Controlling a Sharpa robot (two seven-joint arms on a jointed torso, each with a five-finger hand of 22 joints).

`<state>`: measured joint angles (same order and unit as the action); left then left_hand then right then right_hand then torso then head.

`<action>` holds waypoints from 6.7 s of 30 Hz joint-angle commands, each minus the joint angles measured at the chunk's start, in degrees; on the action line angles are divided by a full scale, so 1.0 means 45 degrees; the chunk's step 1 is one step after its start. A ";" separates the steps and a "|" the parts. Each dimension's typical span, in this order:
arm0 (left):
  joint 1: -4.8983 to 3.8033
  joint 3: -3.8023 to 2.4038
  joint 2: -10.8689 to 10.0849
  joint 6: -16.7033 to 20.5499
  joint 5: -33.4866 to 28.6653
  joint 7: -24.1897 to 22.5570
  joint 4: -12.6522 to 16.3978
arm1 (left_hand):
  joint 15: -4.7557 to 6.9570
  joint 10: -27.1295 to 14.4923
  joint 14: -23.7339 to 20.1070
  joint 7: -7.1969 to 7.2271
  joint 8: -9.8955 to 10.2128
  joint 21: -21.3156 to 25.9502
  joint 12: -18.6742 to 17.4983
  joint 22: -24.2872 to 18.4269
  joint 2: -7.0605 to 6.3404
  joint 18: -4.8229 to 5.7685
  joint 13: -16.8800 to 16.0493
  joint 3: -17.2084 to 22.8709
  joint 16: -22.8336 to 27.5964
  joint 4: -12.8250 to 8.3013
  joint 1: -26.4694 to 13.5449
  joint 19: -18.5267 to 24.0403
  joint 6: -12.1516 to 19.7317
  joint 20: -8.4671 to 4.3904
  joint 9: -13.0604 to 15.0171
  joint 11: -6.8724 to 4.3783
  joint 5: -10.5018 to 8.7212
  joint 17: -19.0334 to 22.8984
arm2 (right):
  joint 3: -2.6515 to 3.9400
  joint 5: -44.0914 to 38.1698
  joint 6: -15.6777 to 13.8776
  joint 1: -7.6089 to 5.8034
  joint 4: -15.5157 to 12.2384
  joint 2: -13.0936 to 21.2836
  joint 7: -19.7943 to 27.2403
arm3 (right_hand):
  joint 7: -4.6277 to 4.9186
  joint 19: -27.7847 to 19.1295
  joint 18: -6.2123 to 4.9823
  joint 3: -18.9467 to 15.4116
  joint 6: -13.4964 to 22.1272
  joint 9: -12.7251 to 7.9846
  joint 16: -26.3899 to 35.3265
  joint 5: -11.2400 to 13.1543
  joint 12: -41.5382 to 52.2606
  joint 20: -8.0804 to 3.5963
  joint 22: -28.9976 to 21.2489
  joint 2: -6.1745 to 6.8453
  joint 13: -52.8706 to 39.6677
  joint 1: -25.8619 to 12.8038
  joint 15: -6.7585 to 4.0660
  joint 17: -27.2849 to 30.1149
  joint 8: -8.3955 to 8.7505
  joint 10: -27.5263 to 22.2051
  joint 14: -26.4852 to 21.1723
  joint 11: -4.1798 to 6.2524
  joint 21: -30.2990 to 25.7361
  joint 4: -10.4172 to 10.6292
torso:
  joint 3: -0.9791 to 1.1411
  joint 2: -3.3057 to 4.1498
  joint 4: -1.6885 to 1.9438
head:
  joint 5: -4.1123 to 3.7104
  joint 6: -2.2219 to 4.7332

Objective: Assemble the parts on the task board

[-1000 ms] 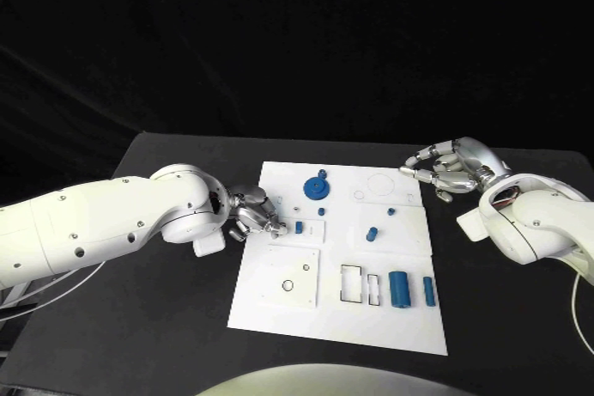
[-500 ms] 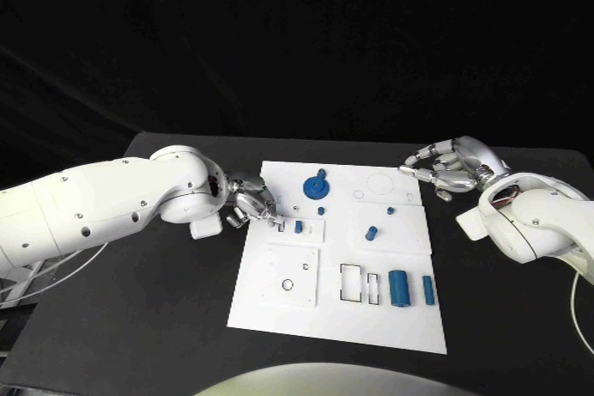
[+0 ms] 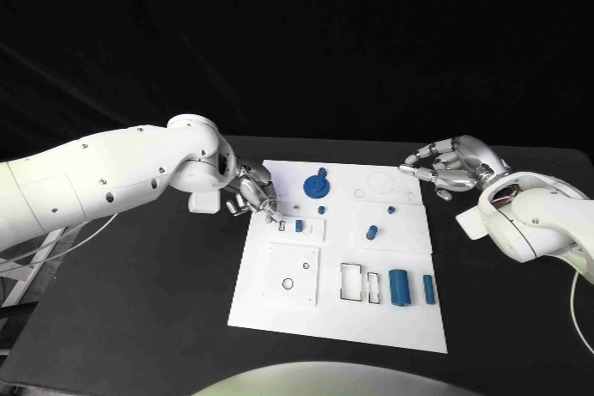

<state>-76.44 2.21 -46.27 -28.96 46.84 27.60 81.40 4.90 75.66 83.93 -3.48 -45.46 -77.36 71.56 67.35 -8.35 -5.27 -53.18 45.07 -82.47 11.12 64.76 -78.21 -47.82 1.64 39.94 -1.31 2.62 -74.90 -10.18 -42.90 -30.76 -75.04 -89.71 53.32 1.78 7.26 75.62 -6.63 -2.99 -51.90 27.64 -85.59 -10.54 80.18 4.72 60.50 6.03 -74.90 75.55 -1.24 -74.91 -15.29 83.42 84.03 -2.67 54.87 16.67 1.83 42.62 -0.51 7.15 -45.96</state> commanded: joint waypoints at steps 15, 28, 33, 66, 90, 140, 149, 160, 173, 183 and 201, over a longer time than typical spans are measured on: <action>-0.0397 0.0396 0.1075 -0.0646 0.1088 0.0366 -0.0679 | -0.0080 -0.0005 0.0656 0.0063 0.0131 -0.0054 0.0086 0.0145 0.0161 0.0078 -0.0106 0.2657 -0.0069 -0.3027 -0.0294 -0.0008 -0.0125 0.0041 -0.0050 0.0019 0.0042 -0.0656 | 0.0001 -0.0078 0.0026 0.0008 -0.0003 -0.0061 -0.0035 | 0.0017 0.0024 -0.0206 -0.0053 0.0076 0.0019 0.0047 0.0005 -0.0009 -0.0046 0.0016 -0.0134 -0.1164 0.0046 -0.0058 -0.1097 -0.0090 -0.0059 0.0838 0.0011 -0.0087 -0.0007 | -0.0011 -0.0007 0.0013 | 0.0022 -0.0038; -0.0523 0.0703 0.1546 -0.0838 0.0949 0.0760 -0.0939 | -0.0091 0.0110 0.0661 0.0050 0.0198 -0.0141 0.0217 0.0278 0.0233 0.0103 -0.0346 0.2874 -0.0073 -0.3450 -0.0605 -0.0076 -0.0254 0.0050 -0.0091 0.0028 0.0050 -0.0660 | 0.0001 -0.0079 0.0018 0.0008 0.0012 -0.0093 -0.0032 | 0.0017 0.0024 -0.0206 -0.0053 0.0076 0.0019 0.0047 0.0005 -0.0009 -0.0046 0.0016 -0.0134 -0.1164 0.0046 -0.0058 -0.1097 -0.0090 -0.0059 0.0838 0.0011 -0.0087 -0.0007 | -0.0011 -0.0002 0.0013 | 0.0089 -0.0070; -0.0571 0.0787 0.1658 -0.0988 0.0803 0.0786 -0.1002 | -0.0093 0.0123 0.0662 0.0048 0.0204 -0.0150 0.0233 0.0293 0.0244 0.0106 -0.0373 0.2908 -0.0076 -0.3502 -0.0671 -0.0081 -0.0269 0.0052 -0.0093 0.0030 0.0051 -0.0664 | 0.0001 -0.0079 -0.0017 0.0008 0.0014 -0.0105 -0.0005 | 0.0017 0.0019 -0.0209 -0.0053 0.0079 0.0019 0.0055 0.0004 -0.0016 -0.0046 0.0005 -0.0142 -0.1157 0.0073 -0.0058 -0.1081 -0.0094 -0.0064 0.0835 0.0012 -0.0107 -0.0011 | -0.0017 0.0012 0.0001 | 0.0061 -0.0054; -0.0585 0.0859 0.1870 -0.1749 0.0768 0.0952 -0.1455 | -0.0097 0.0173 0.0662 0.0053 0.0218 -0.0166 0.0298 0.0316 0.0253 0.0110 -0.0496 0.2983 -0.0073 -0.3650 -0.0777 -0.0086 -0.0303 0.0057 -0.0099 0.0027 0.0054 -0.0658 | 0.0001 0.0000 -0.0297 0.0006 0.0034 -0.0097 0.0197 | 0.0017 -0.0092 -0.0265 -0.0069 0.0085 0.0019 0.0167 0.0007 -0.0121 -0.0046 -0.0216 -0.0140 -0.1052 0.0093 -0.0058 -0.0842 -0.0102 -0.0137 0.0781 0.0011 -0.0385 -0.0010 | -0.0026 0.0005 0.0007 | 0.0138 -0.0114; -0.0575 0.0870 0.1914 -0.1728 0.0930 0.0950 -0.1486 | -0.0098 0.0189 0.0662 0.0053 0.0228 -0.0173 0.0318 0.0328 0.0256 0.0112 -0.0531 0.3012 -0.0071 -0.3714 -0.0825 -0.0088 -0.0325 0.0059 -0.0105 0.0027 0.0055 -0.0655 | 0.0001 0.0005 -0.0283 0.0006 0.0036 -0.0103 0.0202 | 0.0017 -0.0092 -0.0265 -0.0069 0.0085 0.0019 0.0167 0.0007 -0.0121 -0.0046 -0.0216 -0.0140 -0.1052 0.0093 -0.0058 -0.0842 -0.0102 -0.0137 0.0781 0.0011 -0.0385 -0.0010 | -0.0018 0.0000 0.0009 | 0.0118 -0.0155; -0.0562 0.0926 0.1945 -0.1648 0.1008 0.1086 -0.1450 | -0.0102 0.0219 0.0665 0.0057 0.0252 -0.0196 0.0352 0.0365 0.0260 0.0119 -0.0595 0.3069 -0.0074 -0.3842 -0.0899 -0.0100 -0.0376 0.0064 -0.0123 0.0024 0.0067 -0.0659 | 0.0002 0.0012 -0.0285 0.0006 -0.0001 -0.0071 0.0228 | 0.0016 -0.0111 -0.0267 -0.0083 0.0086 0.0021 0.0182 0.0008 -0.0116 -0.0045 -0.0226 -0.0146 -0.1058 0.0127 -0.0058 -0.0830 -0.0115 -0.0133 0.0772 0.0012 -0.0416 -0.0009 | -0.0013 0.0014 0.0008 | 0.0142 -0.0117; -0.0543 0.0979 0.2012 -0.1412 0.1037 0.1182 -0.1474 | -0.0103 0.0234 0.0666 0.0053 0.0258 -0.0182 0.0370 0.0339 0.0264 0.0113 -0.0632 0.3075 -0.0077 -0.3853 -0.0922 -0.0085 -0.0384 0.0064 -0.0127 0.0027 0.0072 -0.0664 | 0.0002 0.0012 -0.0287 0.0006 -0.0017 -0.0059 0.0228 | 0.0016 -0.0111 -0.0267 -0.0083 0.0086 0.0021 0.0182 0.0008 -0.0116 -0.0045 -0.0226 -0.0146 -0.1058 0.0127 -0.0058 -0.0830 -0.0115 -0.0133 0.0772 0.0012 -0.0416 -0.0009 | -0.0008 0.0004 0.0003 | 0.0143 -0.0130; -0.0537 0.1012 0.2010 -0.1625 0.0999 0.1267 -0.1398 | -0.0105 0.0244 0.0667 0.0050 0.0267 -0.0202 0.0381 0.0375 0.0274 0.0120 -0.0653 0.3093 -0.0077 -0.3878 -0.0951 -0.0102 -0.0395 0.0065 -0.0133 0.0029 0.0082 -0.0663 | 0.0002 0.0012 -0.0280 0.0006 -0.0022 -0.0058 0.0232 | 0.0015 -0.0119 -0.0266 -0.0118 0.0090 0.0022 0.0184 0.0010 -0.0118 -0.0046 -0.0224 -0.0164 -0.1055 0.0137 -0.0059 -0.0847 -0.0134 -0.0134 0.0773 0.0013 -0.0439 -0.0002 | -0.0013 0.0003 0.0017 | 0.0140 -0.0155; -0.0522 0.1028 0.2010 -0.0970 0.0854 0.1634 -0.1280 | -0.0124 0.0390 0.0675 0.0074 0.0336 -0.0210 0.0490 0.0402 0.0412 0.0120 -0.0858 0.2730 -0.0079 -0.3853 -0.1676 -0.0093 -0.0569 0.0093 -0.0170 0.0031 0.0873 -0.0659 | 0.0002 0.0012 -0.0270 0.0006 -0.0032 -0.0047 0.0230 | 0.0015 -0.0119 -0.0266 -0.0118 0.0090 0.0022 0.0184 0.0010 -0.0118 -0.0046 -0.0224 -0.0164 -0.1055 0.0137 -0.0059 -0.0847 -0.0134 -0.0134 0.0773 0.0013 -0.0439 -0.0002 | -0.0017 0.0001 0.0010 | 0.0114 -0.0174; -0.0458 0.1043 0.2113 -0.0828 0.0779 0.1766 -0.1281 | -0.0113 0.0430 0.0676 0.0108 0.0333 -0.0221 0.0520 0.0431 0.0459 0.0126 -0.0921 0.2552 -0.0078 -0.3777 -0.1785 -0.0105 -0.0601 0.0088 -0.0165 0.0009 0.0862 -0.0657 | 0.0002 0.0012 -0.0261 0.0006 -0.0046 -0.0049 0.0231 | 0.0015 -0.0119 -0.0266 -0.0118 0.0090 0.0022 0.0184 0.0010 -0.0118 -0.0046 -0.0224 -0.0164 -0.1055 0.0137 -0.0059 -0.0847 -0.0134 -0.0134 0.0773 0.0013 -0.0439 -0.0002 | -0.0016 0.0012 -0.0001 | 0.0117 -0.0187; -0.0433 0.1168 0.2126 -0.0809 0.0646 0.1910 -0.1297 | -0.0081 0.0470 0.0679 0.0180 0.0368 -0.0219 0.0529 0.0452 0.0524 0.0131 -0.0960 0.2086 -0.0079 -0.3546 -0.2022 -0.0110 -0.0671 0.0065 -0.0178 -0.0039 0.0797 -0.0655 | 0.0002 0.0012 -0.0263 0.0006 -0.0063 -0.0040 0.0238 | 0.0013 -0.0117 -0.0265 -0.0136 0.0091 0.0023 0.0192 0.0010 -0.0120 -0.0047 -0.0220 -0.0174 -0.1053 0.0156 -0.0061 -0.0840 -0.0146 -0.0133 0.0771 0.0015 -0.0447 -0.0004 | -0.0013 0.0002 0.0003 | 0.0103 -0.0211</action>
<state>-79.15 6.91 -36.99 -33.20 49.94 35.54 75.44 4.68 77.44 84.15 -3.12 -44.15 -78.04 73.62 69.29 -6.30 -5.27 -57.46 47.11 -82.47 2.74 55.84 -78.41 -50.99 1.84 39.10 -1.42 6.42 -74.90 -10.18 -42.64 -32.20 -75.04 -89.88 53.13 2.37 7.26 75.41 -7.51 -3.30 -51.90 27.68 -85.02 -10.54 79.97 4.51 59.53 5.57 -74.92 76.01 -1.23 -74.91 -15.74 83.22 84.03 -2.47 53.14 16.68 1.79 42.62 -0.48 7.62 -46.91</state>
